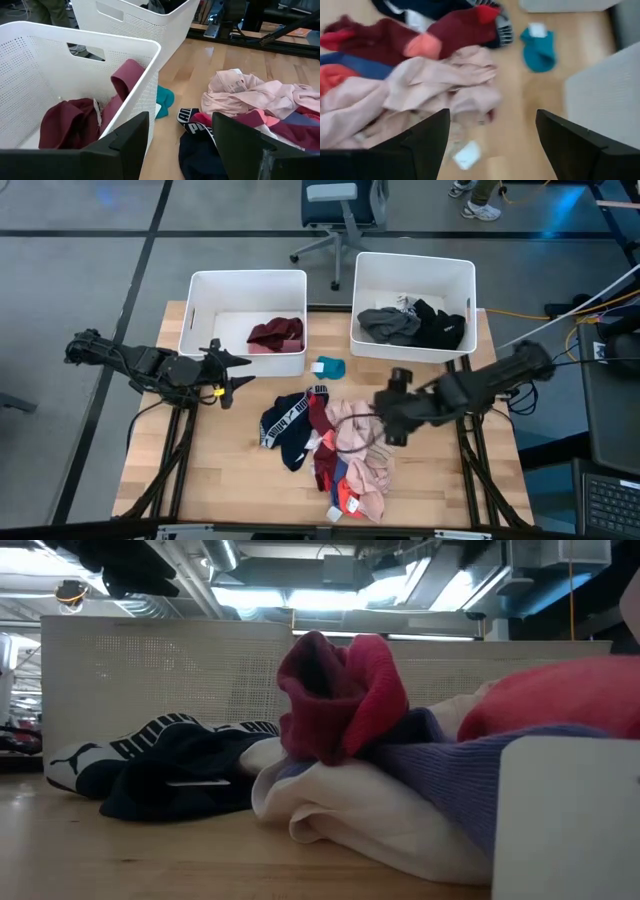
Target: Sort clothes
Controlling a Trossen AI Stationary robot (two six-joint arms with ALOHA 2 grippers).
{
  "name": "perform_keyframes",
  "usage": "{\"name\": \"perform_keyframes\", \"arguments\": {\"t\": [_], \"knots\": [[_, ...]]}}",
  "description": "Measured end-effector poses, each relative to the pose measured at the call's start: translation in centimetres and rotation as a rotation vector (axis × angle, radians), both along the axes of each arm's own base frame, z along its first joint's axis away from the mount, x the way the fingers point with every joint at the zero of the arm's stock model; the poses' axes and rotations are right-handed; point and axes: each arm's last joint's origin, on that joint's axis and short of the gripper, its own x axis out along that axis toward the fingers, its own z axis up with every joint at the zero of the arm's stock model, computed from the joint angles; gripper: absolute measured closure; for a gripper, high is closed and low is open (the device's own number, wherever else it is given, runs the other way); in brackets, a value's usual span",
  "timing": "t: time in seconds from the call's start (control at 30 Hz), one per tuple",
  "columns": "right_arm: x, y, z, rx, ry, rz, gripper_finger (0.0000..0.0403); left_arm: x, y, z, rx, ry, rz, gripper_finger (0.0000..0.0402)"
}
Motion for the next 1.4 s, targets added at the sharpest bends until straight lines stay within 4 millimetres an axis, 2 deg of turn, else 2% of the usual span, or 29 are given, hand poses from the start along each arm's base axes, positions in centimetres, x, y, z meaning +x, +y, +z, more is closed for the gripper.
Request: {"name": "perform_keyframes", "arguments": {"t": [0.13, 0.23, 0.4, 0.53, 0.8, 1.07, 1.4], "knots": [[-3.5, -0.2, -3.6, 0.107, -0.116, -0.031, 0.0107, 0.0, 0.0, 0.0, 0.001, 0.001, 0.002, 0.0194], [-5.1, -0.4, -6.4, 0.183, -0.215, -0.054, 0.0107, 0.0, 0.0, 0.0, -0.004, -0.001, 0.003, 0.0194], [-5.6, -0.4, -10.6, 0.300, -0.343, -0.102, 0.0107, 0.1, 0.0, 0.0, -0.018, -0.010, 0.008, 0.0194], [-5.5, -0.3, -12.9, 0.370, -0.321, -0.122, 0.0107, 0.0, 0.0, 0.0, -0.034, -0.016, 0.015, 0.0194], [-4.8, 0.4, -15.6, 0.433, -0.239, -0.173, 0.0107, 0.0, 0.0, 0.0, -0.043, -0.016, 0.020, 0.0194], [-2.5, 1.8, -17.2, 0.472, -0.304, -0.046, 0.0107, 0.0, 0.0, 0.0, -0.047, -0.017, 0.022, 0.0194], [-1.3, 1.2, -19.2, 0.298, -0.333, -0.079, 0.0107, 0.0, 0.0, -0.1, -0.045, -0.014, 0.021, 0.0194]]}}
